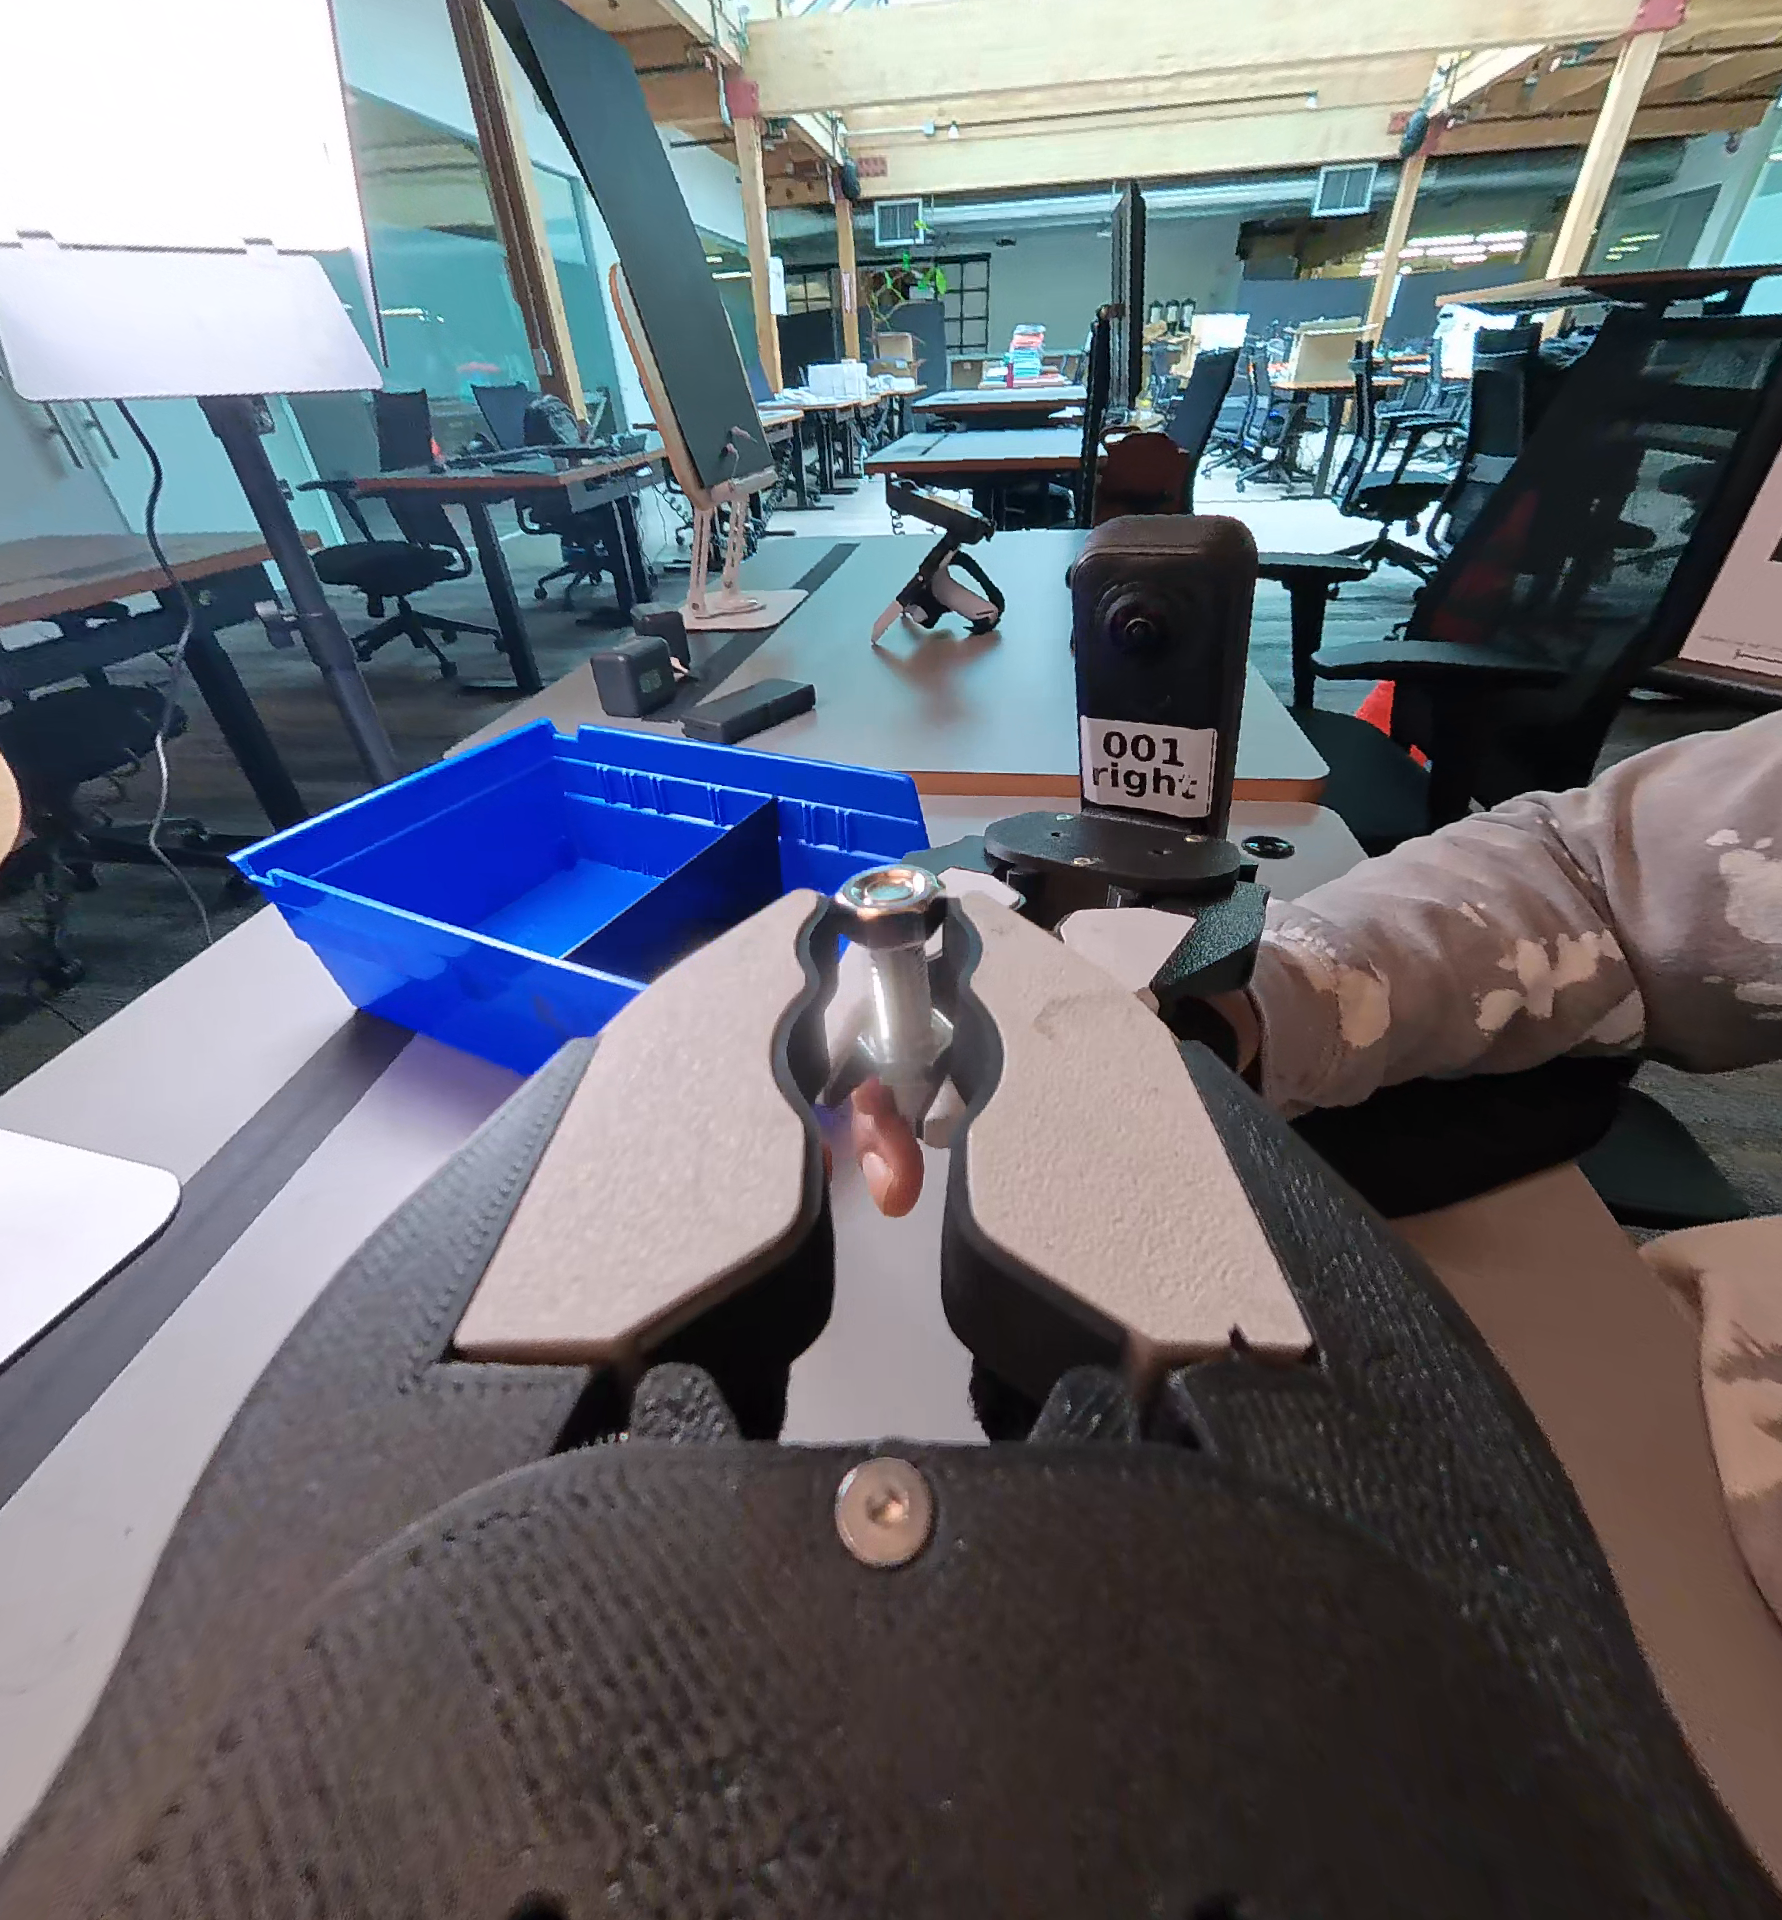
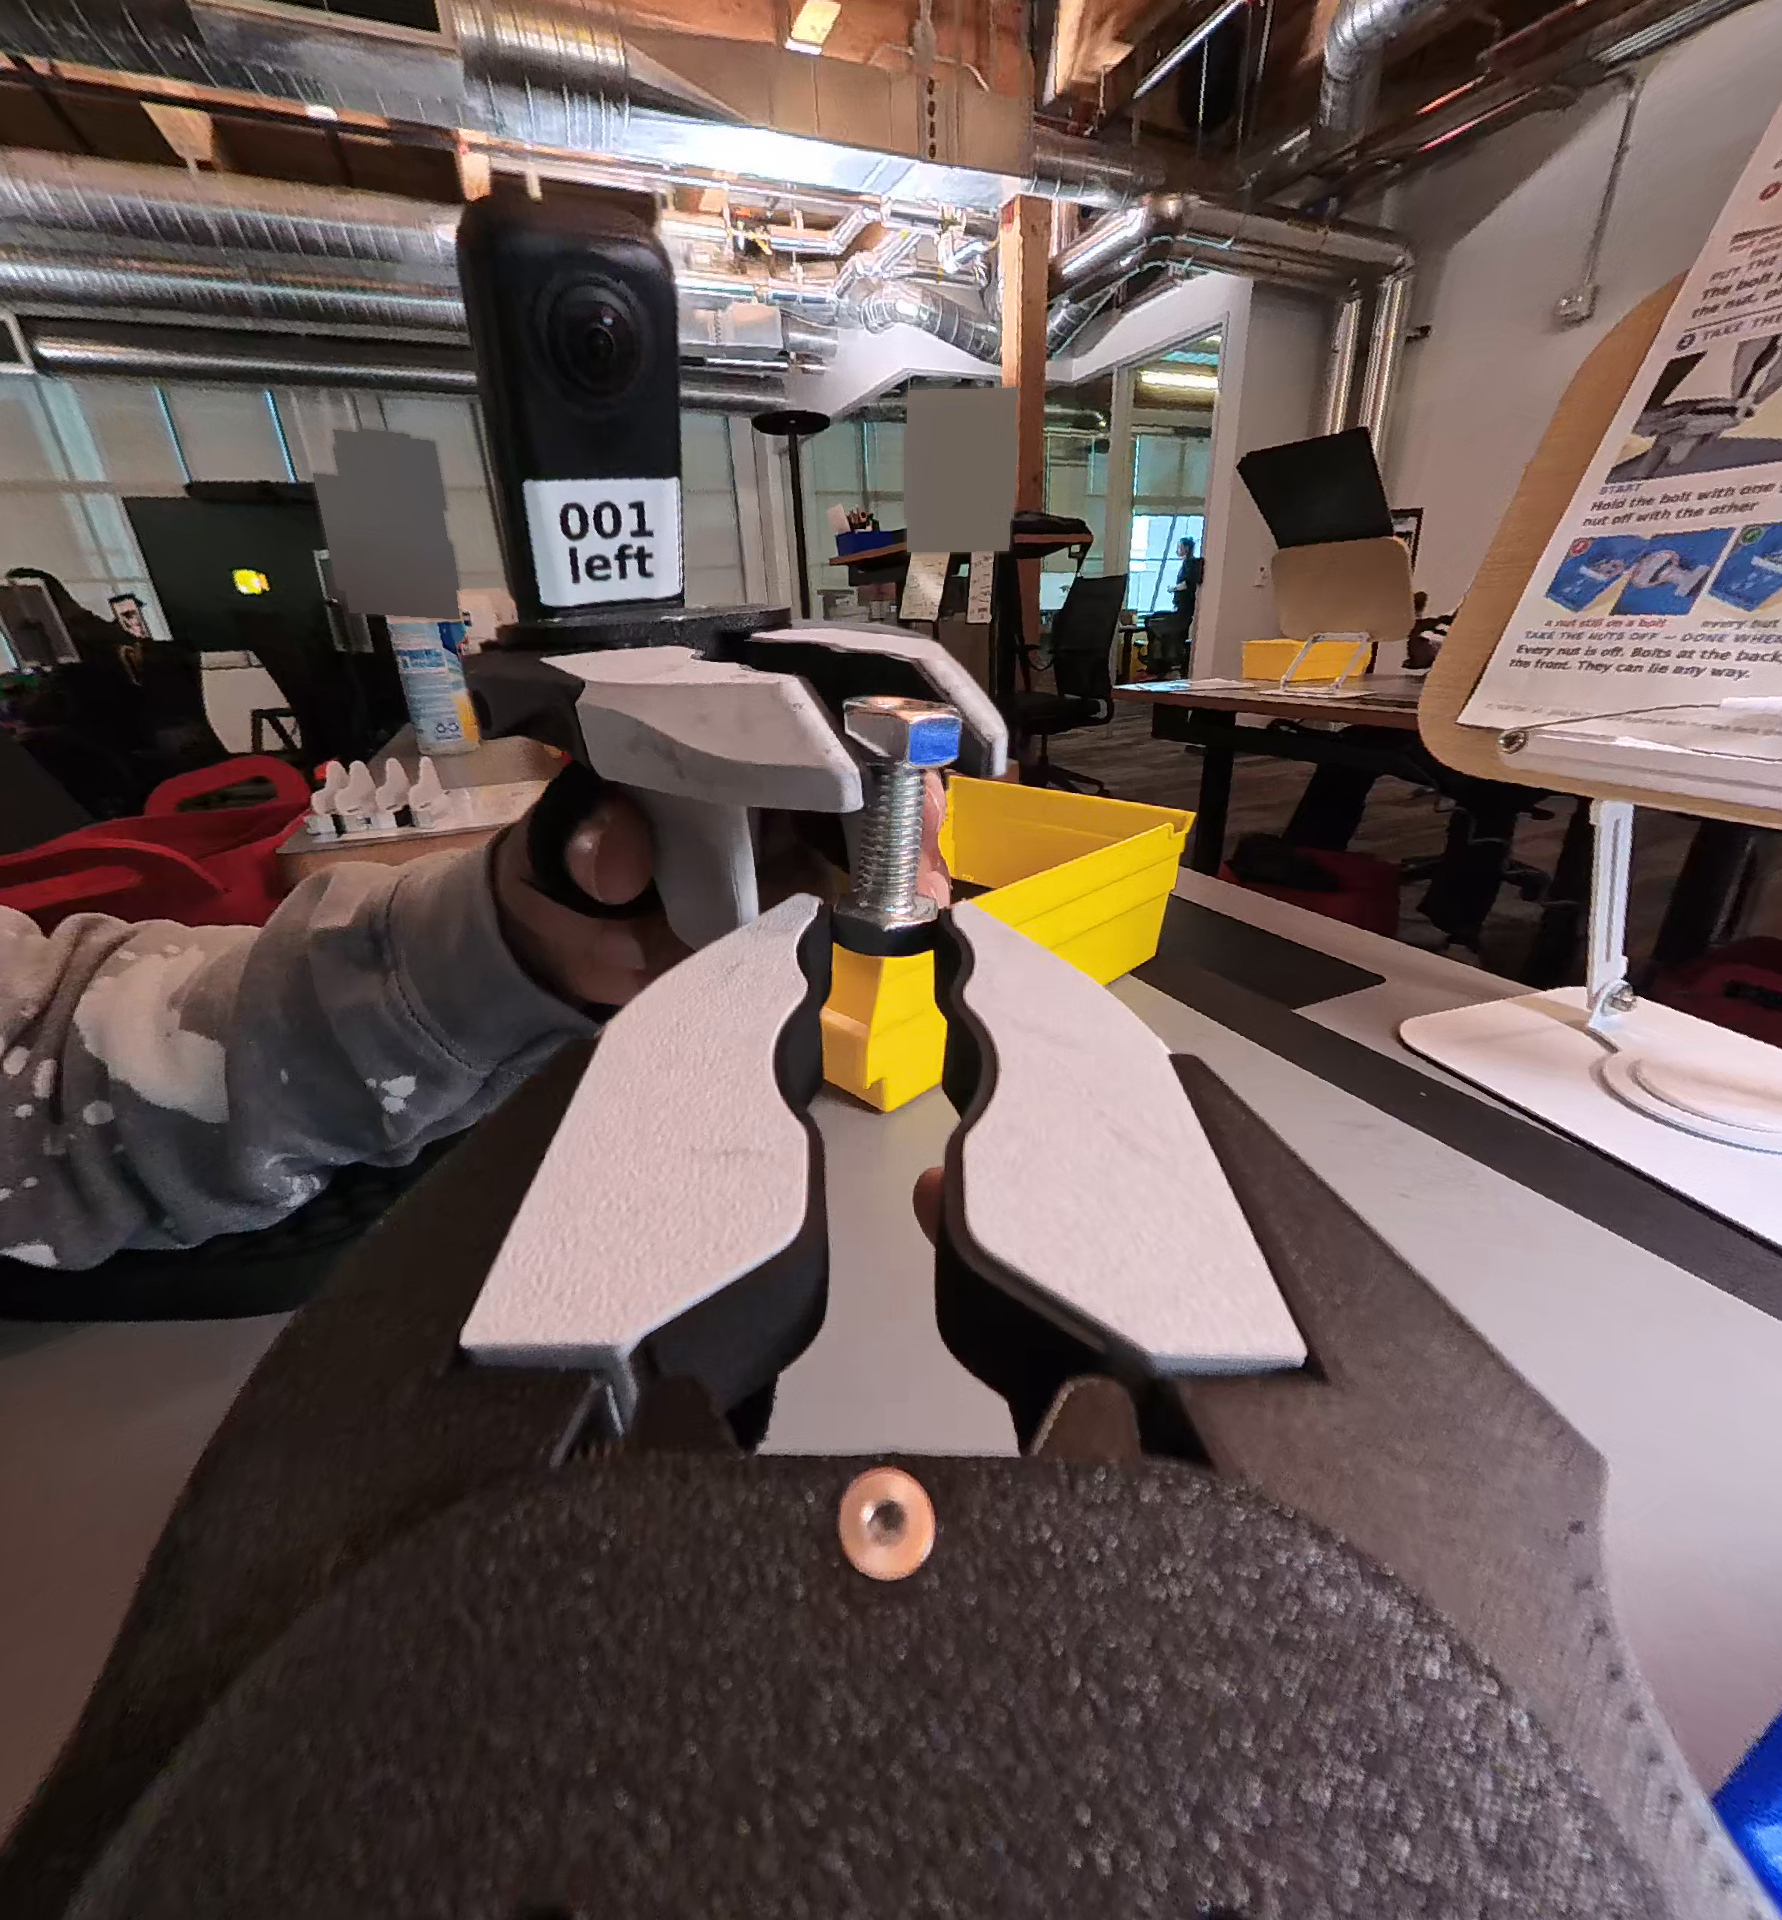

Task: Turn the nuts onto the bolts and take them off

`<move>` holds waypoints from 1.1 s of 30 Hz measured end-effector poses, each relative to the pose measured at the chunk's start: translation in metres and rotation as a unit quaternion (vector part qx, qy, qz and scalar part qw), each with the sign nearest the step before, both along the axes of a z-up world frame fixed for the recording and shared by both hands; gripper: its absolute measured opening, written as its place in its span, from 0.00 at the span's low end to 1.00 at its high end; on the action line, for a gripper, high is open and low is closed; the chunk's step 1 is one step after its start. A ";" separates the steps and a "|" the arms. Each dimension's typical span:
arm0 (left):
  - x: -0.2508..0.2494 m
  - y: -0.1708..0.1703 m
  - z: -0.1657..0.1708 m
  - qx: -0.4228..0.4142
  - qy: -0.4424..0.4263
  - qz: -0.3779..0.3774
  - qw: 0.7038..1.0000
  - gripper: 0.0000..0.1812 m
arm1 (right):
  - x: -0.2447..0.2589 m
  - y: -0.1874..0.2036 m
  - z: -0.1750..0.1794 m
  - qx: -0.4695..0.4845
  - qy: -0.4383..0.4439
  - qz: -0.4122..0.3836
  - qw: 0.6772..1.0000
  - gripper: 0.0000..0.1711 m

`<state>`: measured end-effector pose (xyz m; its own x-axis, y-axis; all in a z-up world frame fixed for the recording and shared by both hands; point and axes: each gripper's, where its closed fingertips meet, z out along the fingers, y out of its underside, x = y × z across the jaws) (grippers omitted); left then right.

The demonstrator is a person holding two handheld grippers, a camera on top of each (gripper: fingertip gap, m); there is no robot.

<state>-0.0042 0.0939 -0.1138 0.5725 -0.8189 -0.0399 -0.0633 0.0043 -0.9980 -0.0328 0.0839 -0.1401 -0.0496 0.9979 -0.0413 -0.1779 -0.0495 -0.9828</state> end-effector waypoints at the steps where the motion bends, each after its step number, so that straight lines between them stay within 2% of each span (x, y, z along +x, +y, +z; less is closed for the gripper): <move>1: 0.000 0.001 0.000 0.004 -0.003 0.003 1.000 0.11 | 0.000 0.001 0.000 -0.004 0.002 0.000 1.000 0.11; 11: 0.003 -0.001 0.006 0.003 -0.033 0.000 0.999 0.11 | 0.005 0.002 0.005 -0.006 0.014 0.005 1.000 0.11; 14: 0.002 -0.005 0.013 -0.003 -0.052 -0.012 0.999 0.18 | 0.007 0.000 0.007 -0.001 0.028 0.019 0.999 0.11; 17: 0.000 -0.004 0.011 -0.004 -0.041 -0.008 0.999 0.18 | 0.008 -0.004 0.010 0.003 0.038 0.029 0.999 0.11; 21: -0.008 -0.007 0.016 -0.021 -0.069 -0.038 0.997 0.18 | 0.013 -0.007 0.017 -0.015 0.066 0.056 0.996 0.10; 24: -0.014 -0.005 0.016 -0.020 -0.079 -0.034 0.996 0.12 | 0.020 -0.005 0.025 -0.038 0.098 0.076 0.992 0.10; 30: -0.002 -0.013 0.015 -0.034 -0.086 -0.071 0.993 0.14 | 0.018 -0.008 0.023 -0.040 0.095 0.082 0.991 0.10; 33: 0.002 -0.013 0.012 -0.024 -0.064 -0.061 0.996 0.10 | 0.013 -0.010 0.017 -0.036 0.074 0.082 0.993 0.11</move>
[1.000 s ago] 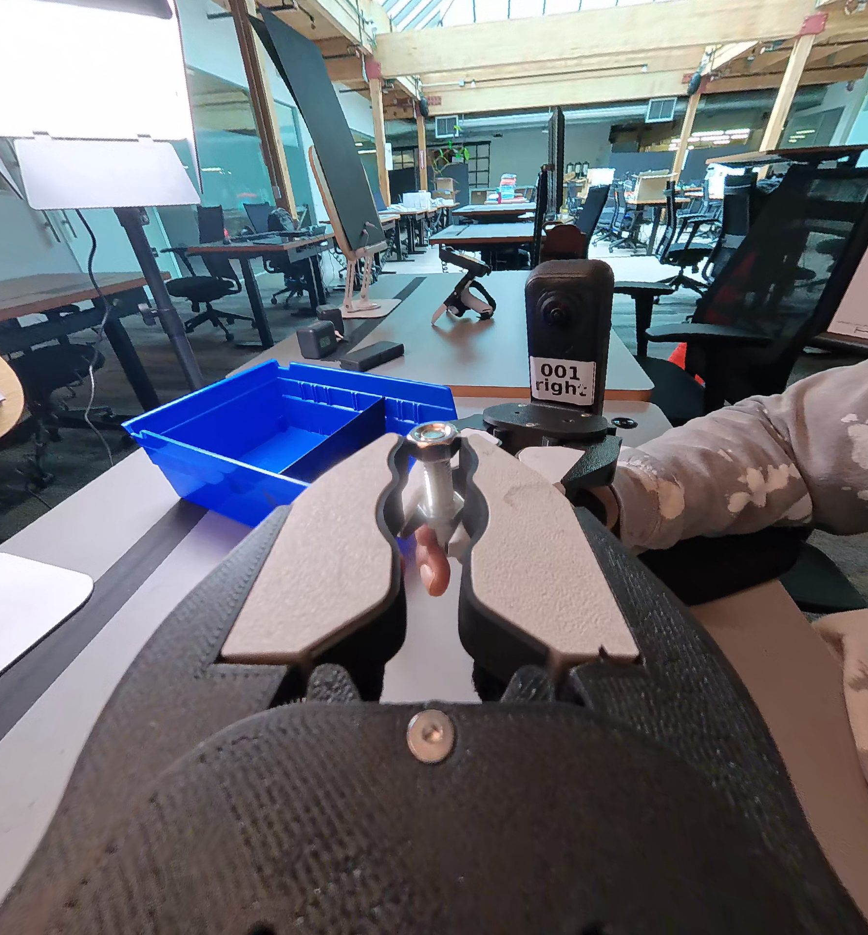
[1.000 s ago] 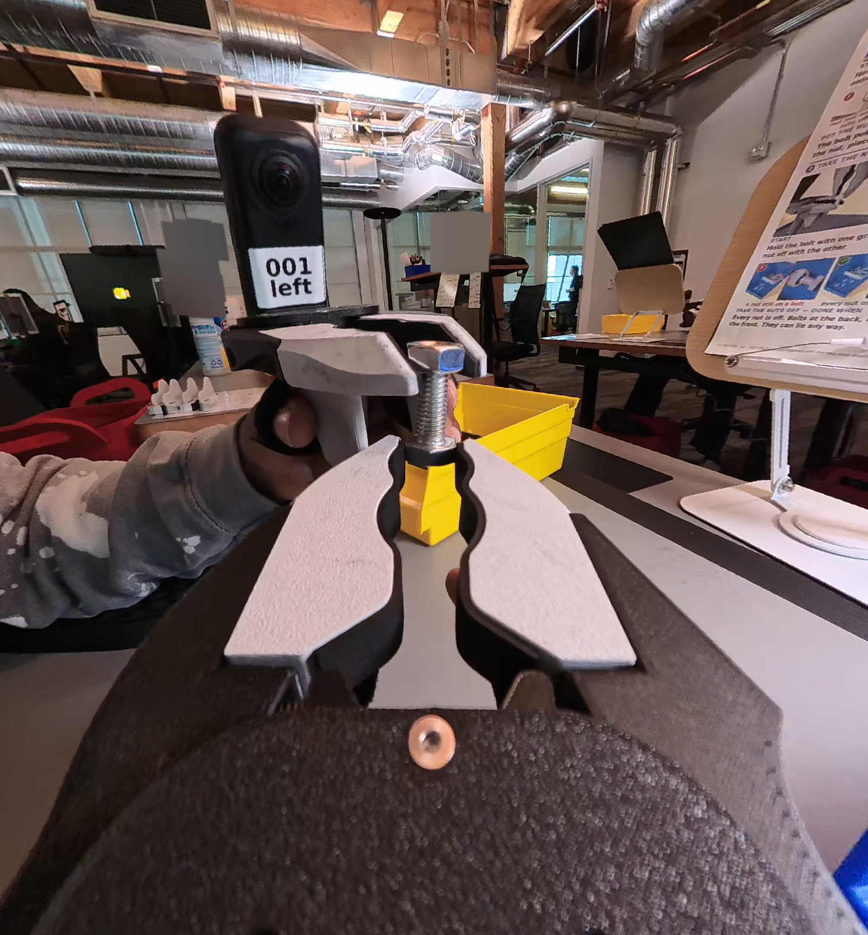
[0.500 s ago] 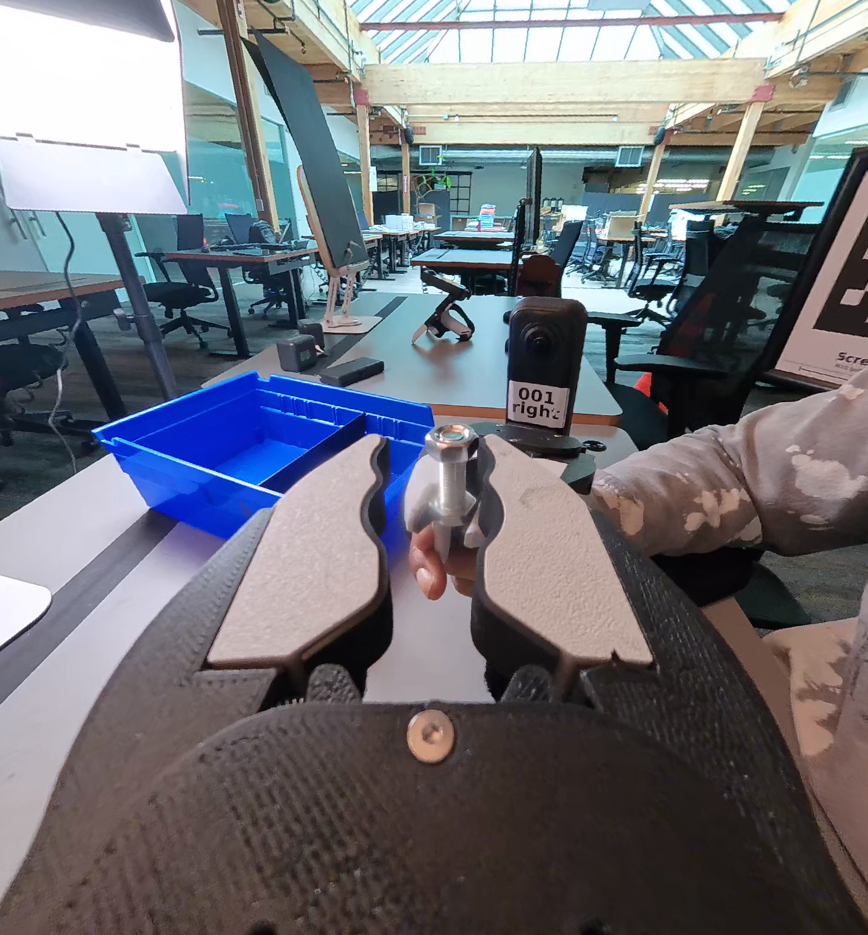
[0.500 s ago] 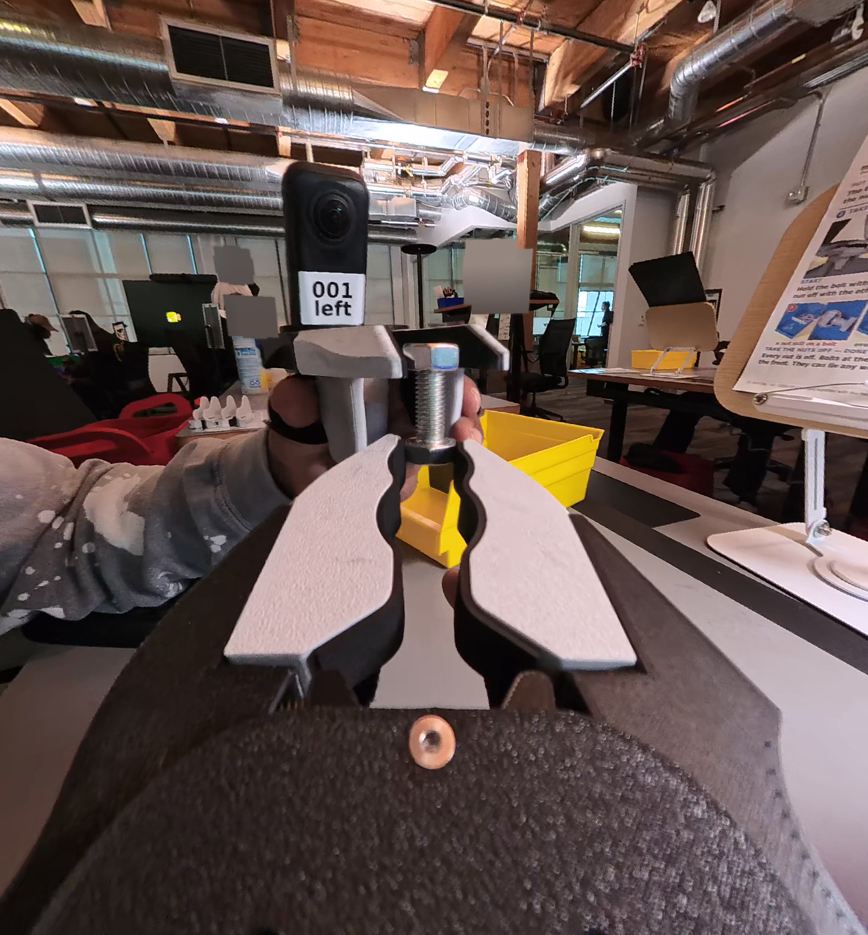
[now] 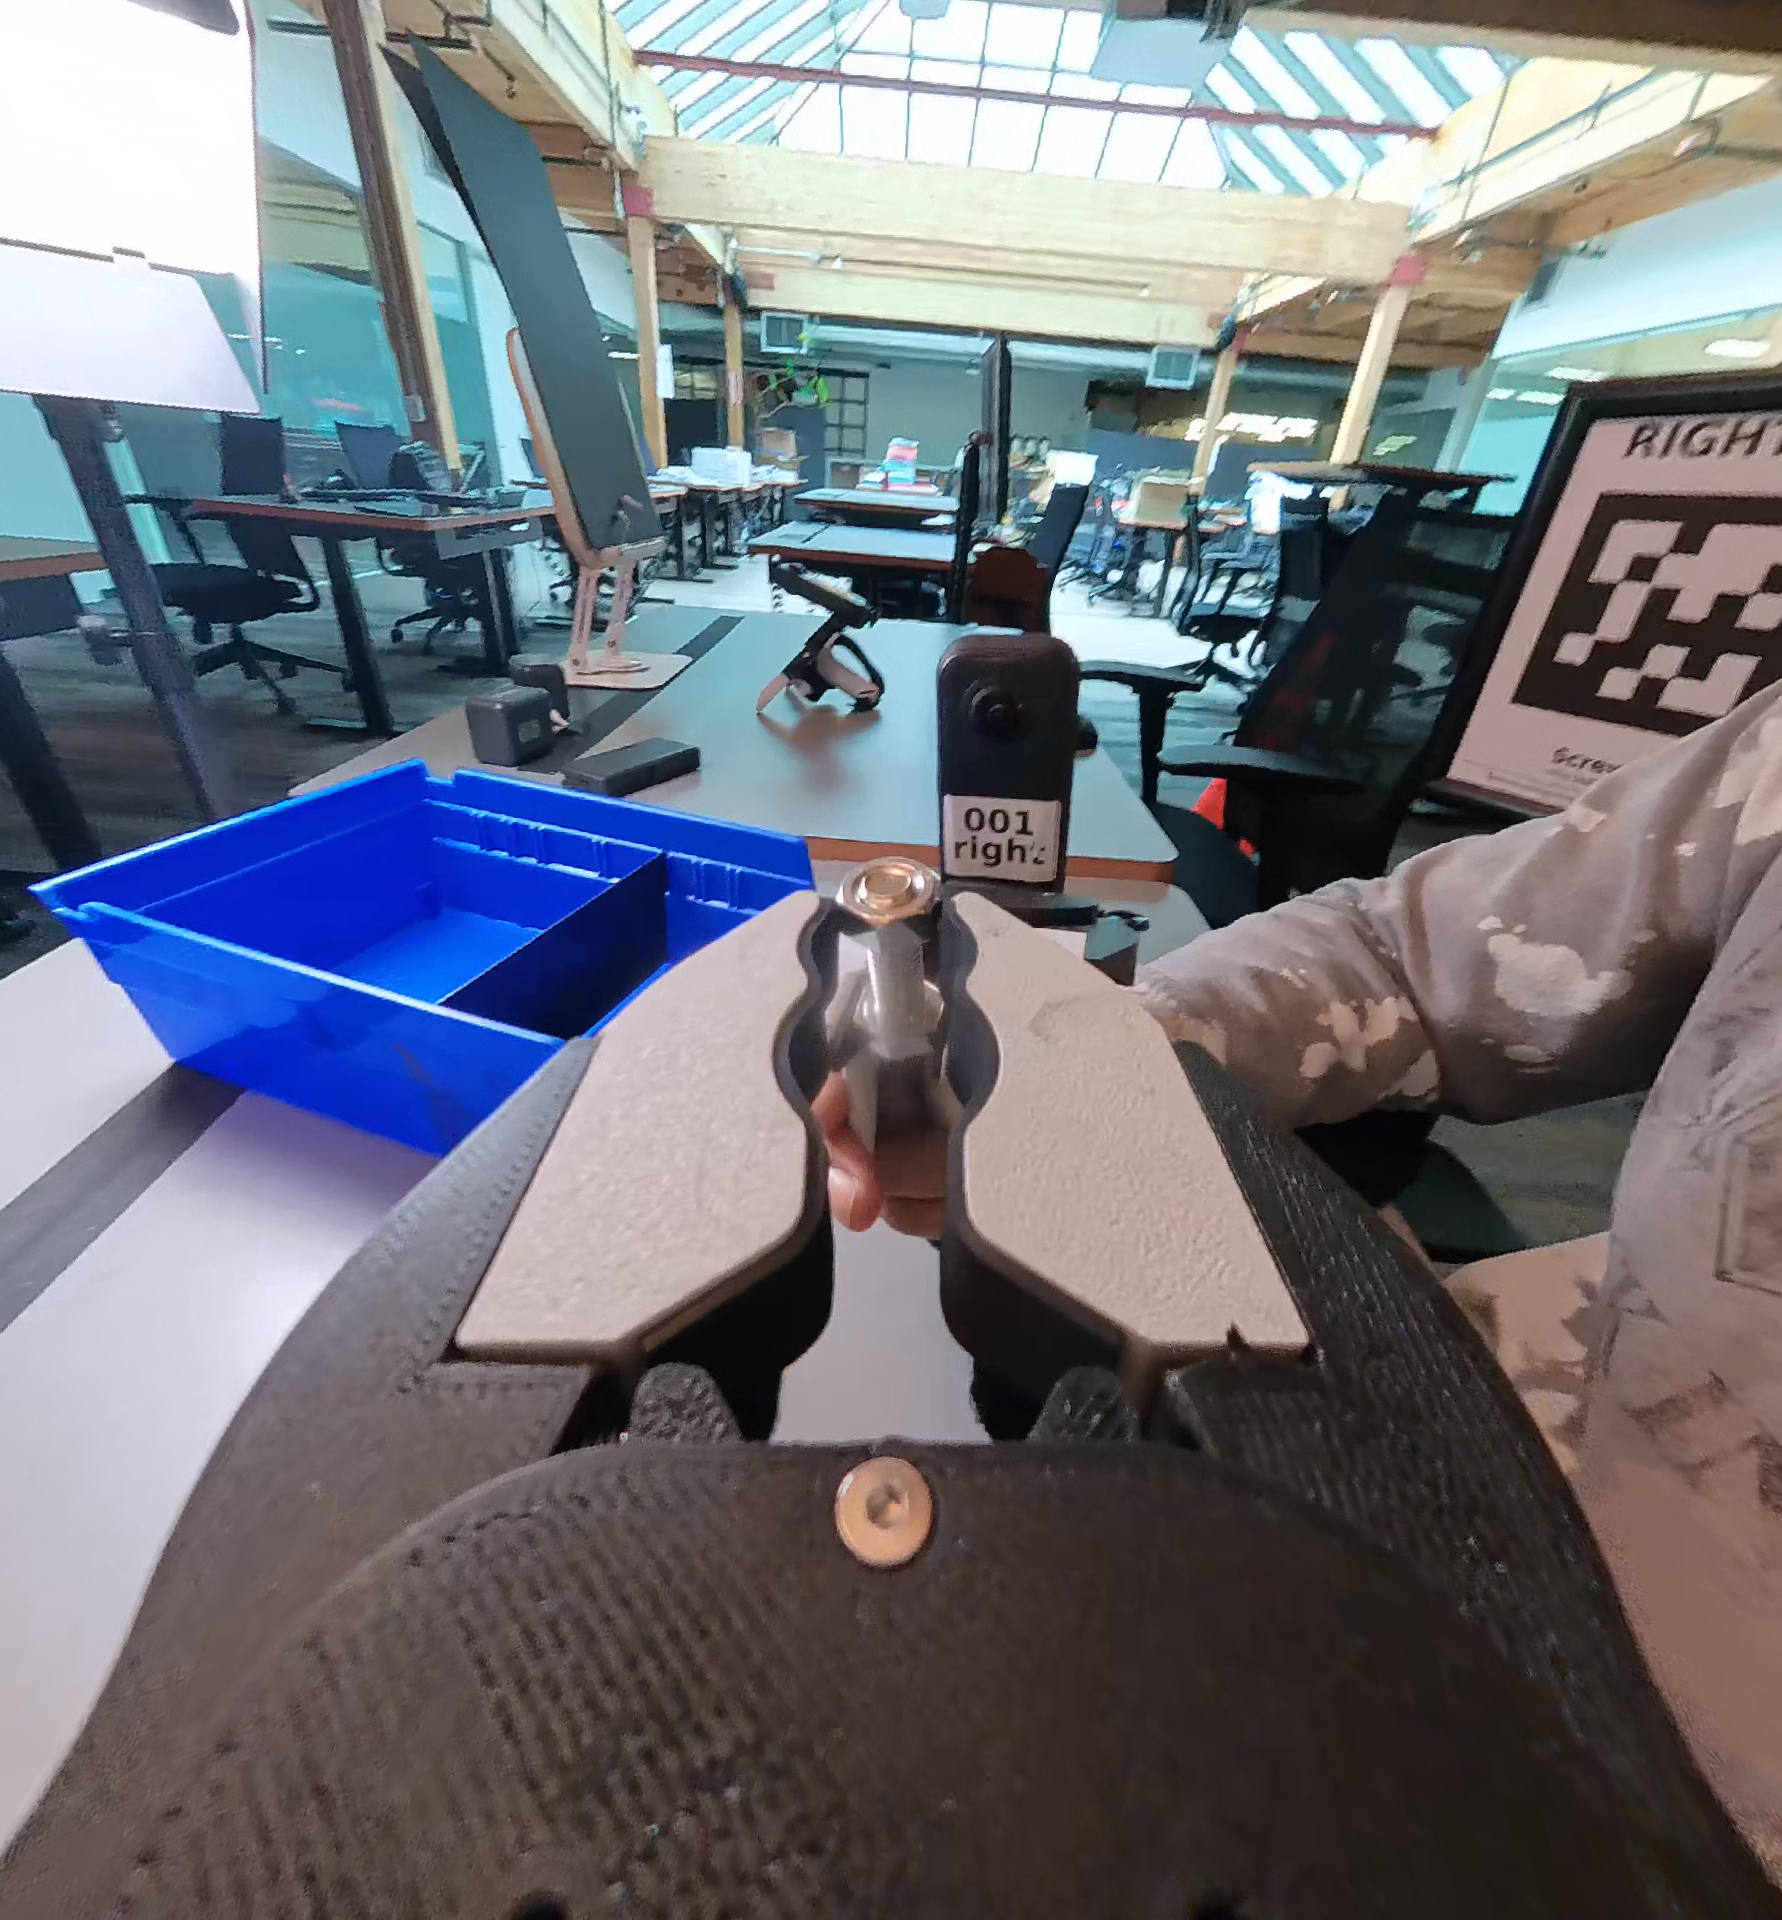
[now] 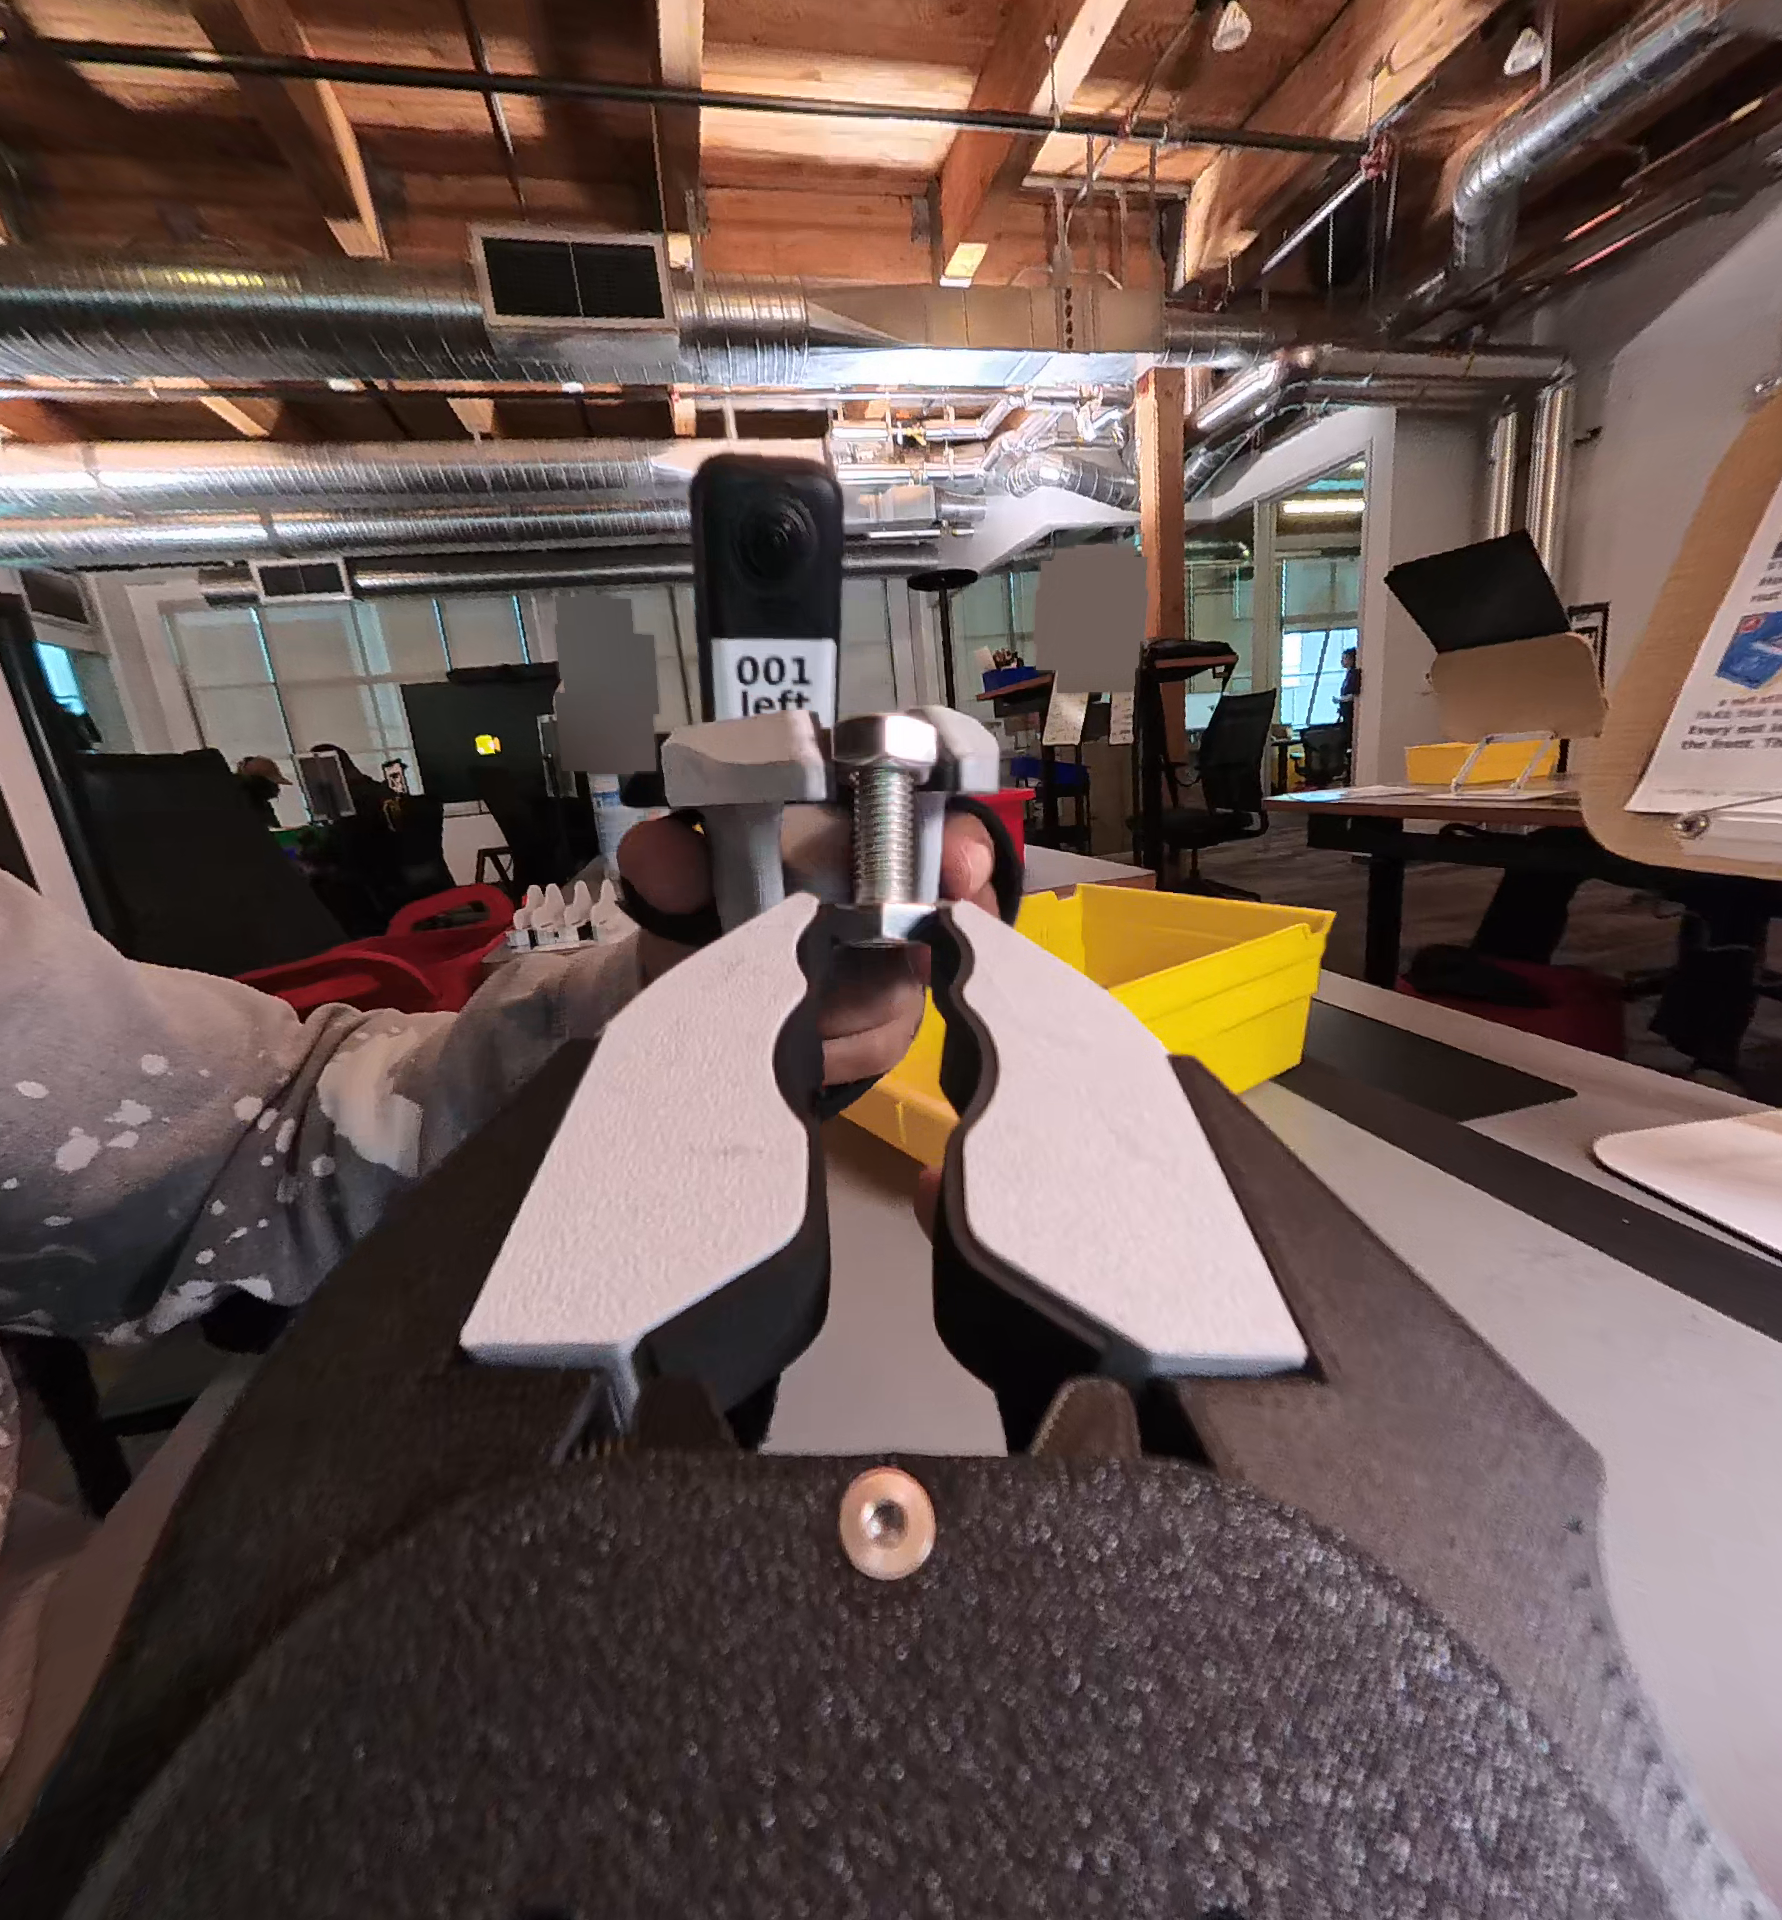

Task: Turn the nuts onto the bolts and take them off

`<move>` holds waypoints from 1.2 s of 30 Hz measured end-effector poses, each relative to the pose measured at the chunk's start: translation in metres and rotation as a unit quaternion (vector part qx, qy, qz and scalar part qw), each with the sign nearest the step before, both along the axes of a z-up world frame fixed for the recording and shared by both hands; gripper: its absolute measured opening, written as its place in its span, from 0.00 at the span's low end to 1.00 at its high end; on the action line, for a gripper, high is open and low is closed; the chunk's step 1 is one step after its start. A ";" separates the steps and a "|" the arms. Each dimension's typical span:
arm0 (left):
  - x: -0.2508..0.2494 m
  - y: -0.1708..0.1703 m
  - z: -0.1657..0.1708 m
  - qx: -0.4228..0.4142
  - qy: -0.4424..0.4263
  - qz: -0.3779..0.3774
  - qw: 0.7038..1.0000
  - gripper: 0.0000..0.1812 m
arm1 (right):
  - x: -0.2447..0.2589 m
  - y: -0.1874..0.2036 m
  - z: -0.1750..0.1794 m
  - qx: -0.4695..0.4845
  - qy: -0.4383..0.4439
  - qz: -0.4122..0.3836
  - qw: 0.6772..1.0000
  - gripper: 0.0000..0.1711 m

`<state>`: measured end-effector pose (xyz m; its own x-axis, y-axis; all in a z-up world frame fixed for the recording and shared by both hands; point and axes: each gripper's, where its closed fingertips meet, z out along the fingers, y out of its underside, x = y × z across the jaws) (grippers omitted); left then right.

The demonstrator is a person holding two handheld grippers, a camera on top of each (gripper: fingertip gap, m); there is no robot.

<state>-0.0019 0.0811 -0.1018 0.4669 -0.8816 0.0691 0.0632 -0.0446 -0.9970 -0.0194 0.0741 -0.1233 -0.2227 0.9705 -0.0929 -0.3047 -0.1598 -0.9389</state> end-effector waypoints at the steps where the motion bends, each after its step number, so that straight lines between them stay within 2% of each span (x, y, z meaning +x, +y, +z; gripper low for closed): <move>1: 0.000 0.001 -0.002 0.002 0.010 0.006 1.000 0.10 | -0.002 0.000 -0.002 0.002 -0.010 -0.002 1.000 0.10; 5: 0.000 0.006 -0.010 0.004 0.043 0.025 0.999 0.10 | -0.008 0.004 -0.013 0.023 -0.055 -0.031 0.998 0.10; 9: -0.002 0.006 -0.009 0.001 0.037 0.022 0.999 0.10 | -0.009 0.006 -0.014 0.023 -0.063 -0.039 0.997 0.10; 13: -0.002 -0.001 -0.002 0.002 0.012 -0.007 1.000 0.14 | -0.003 -0.004 -0.005 0.009 -0.028 0.011 0.999 0.10; 14: -0.007 0.000 0.001 0.001 0.003 -0.002 1.000 0.10 | 0.001 -0.007 0.000 -0.002 -0.011 0.030 0.999 0.10; 16: -0.022 0.009 0.004 -0.004 -0.019 0.027 0.999 0.09 | 0.007 -0.011 0.010 -0.014 0.017 0.056 0.998 0.10; 22: -0.008 0.000 0.007 -0.006 -0.025 -0.002 1.000 0.17 | 0.002 -0.001 0.002 -0.021 -0.006 0.027 0.999 0.10; 26: -0.004 0.004 0.003 -0.006 -0.012 0.012 1.000 0.18 | -0.001 -0.003 0.000 -0.013 -0.012 0.022 1.000 0.10; 27: -0.007 0.005 0.005 -0.011 -0.019 0.012 1.000 0.16 | 0.002 -0.005 0.003 -0.016 0.000 0.031 0.999 0.10; 28: -0.017 0.013 0.005 -0.016 -0.020 0.042 0.999 0.10 | 0.006 -0.007 0.007 -0.019 0.017 0.049 0.999 0.10; 29: -0.025 0.016 0.005 -0.011 -0.019 0.058 0.998 0.10 | 0.009 -0.009 0.011 -0.019 0.024 0.057 0.998 0.10; 32: -0.026 0.012 0.008 -0.017 -0.035 0.039 0.998 0.13 | 0.008 -0.010 0.013 -0.009 0.022 0.049 0.999 0.10; 36: -0.005 0.001 0.007 -0.022 -0.030 -0.005 0.999 0.19 | 0.002 -0.004 0.003 -0.015 -0.003 0.028 0.999 0.10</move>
